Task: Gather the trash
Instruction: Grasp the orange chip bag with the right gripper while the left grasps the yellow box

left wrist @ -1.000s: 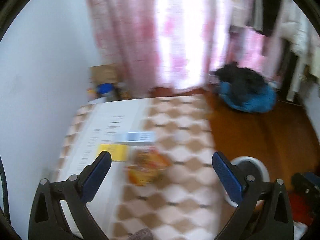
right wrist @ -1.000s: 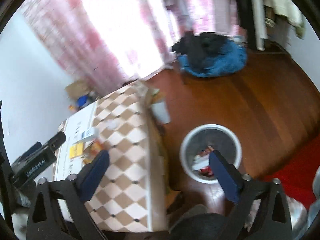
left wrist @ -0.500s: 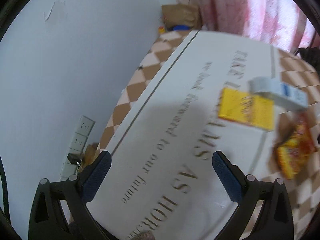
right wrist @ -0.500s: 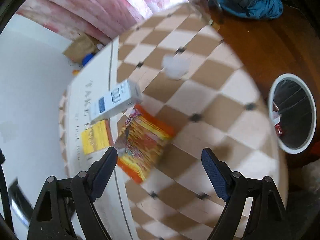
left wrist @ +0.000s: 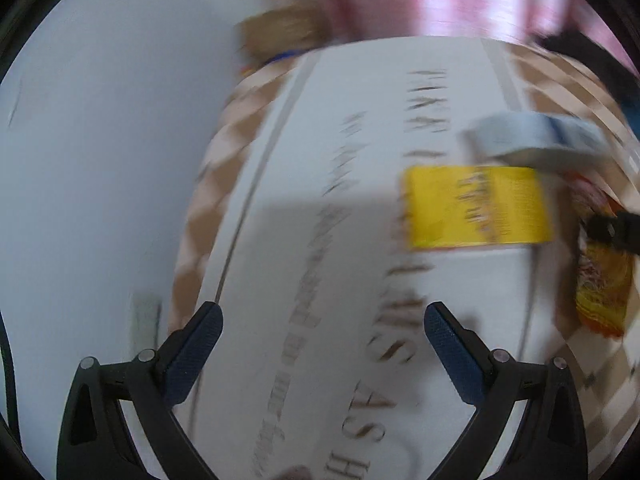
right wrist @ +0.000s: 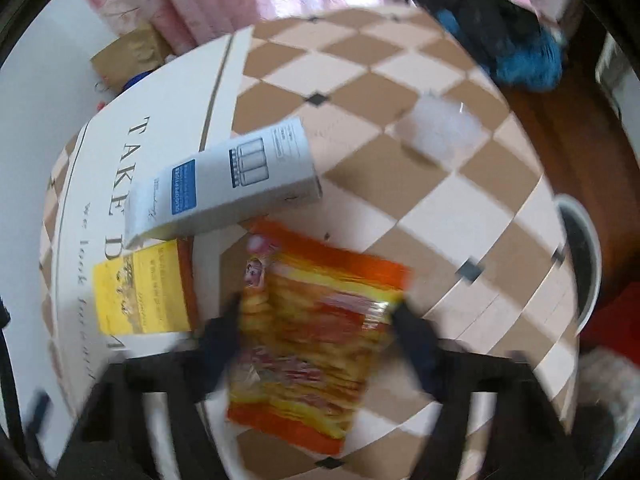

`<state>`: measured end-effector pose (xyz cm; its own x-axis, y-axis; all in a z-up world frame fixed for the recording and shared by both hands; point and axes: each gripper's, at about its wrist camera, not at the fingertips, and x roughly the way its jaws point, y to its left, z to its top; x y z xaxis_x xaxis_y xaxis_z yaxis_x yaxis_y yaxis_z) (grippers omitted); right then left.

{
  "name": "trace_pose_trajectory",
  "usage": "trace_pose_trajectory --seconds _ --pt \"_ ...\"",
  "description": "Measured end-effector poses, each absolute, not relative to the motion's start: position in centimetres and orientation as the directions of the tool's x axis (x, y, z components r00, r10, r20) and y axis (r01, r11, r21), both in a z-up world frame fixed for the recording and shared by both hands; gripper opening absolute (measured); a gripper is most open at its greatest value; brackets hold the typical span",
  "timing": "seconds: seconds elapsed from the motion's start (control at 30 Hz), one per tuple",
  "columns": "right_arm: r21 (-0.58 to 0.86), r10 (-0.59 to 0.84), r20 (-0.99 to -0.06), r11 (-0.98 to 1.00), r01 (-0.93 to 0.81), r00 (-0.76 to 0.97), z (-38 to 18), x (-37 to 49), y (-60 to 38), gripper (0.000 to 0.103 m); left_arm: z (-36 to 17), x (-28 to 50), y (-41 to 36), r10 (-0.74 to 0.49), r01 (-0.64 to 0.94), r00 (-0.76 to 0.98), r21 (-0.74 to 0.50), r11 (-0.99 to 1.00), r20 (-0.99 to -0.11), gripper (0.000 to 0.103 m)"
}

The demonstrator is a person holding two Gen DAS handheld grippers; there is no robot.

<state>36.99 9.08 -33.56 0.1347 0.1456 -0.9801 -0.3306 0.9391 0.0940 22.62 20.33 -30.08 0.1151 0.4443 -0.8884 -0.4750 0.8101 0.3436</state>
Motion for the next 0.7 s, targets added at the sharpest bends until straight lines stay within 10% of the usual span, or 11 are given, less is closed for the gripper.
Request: trace_pose_trajectory --seconds 0.27,0.53,0.7 --pt "0.168 0.185 -0.982 0.933 -0.317 0.024 -33.8 40.4 6.0 0.056 -30.3 29.0 17.5 0.333 0.073 0.25 0.36 0.93 -0.909 0.102" --pt "0.16 0.162 -0.987 0.94 -0.301 -0.019 -33.5 42.7 5.3 0.056 -33.5 32.6 18.9 0.159 0.3 0.091 0.179 0.937 -0.983 0.101" --pt "0.146 0.145 -0.989 0.94 -0.31 -0.026 -33.3 43.2 4.7 0.056 -33.0 33.5 19.5 0.051 0.257 0.072 0.068 0.964 -0.996 0.071"
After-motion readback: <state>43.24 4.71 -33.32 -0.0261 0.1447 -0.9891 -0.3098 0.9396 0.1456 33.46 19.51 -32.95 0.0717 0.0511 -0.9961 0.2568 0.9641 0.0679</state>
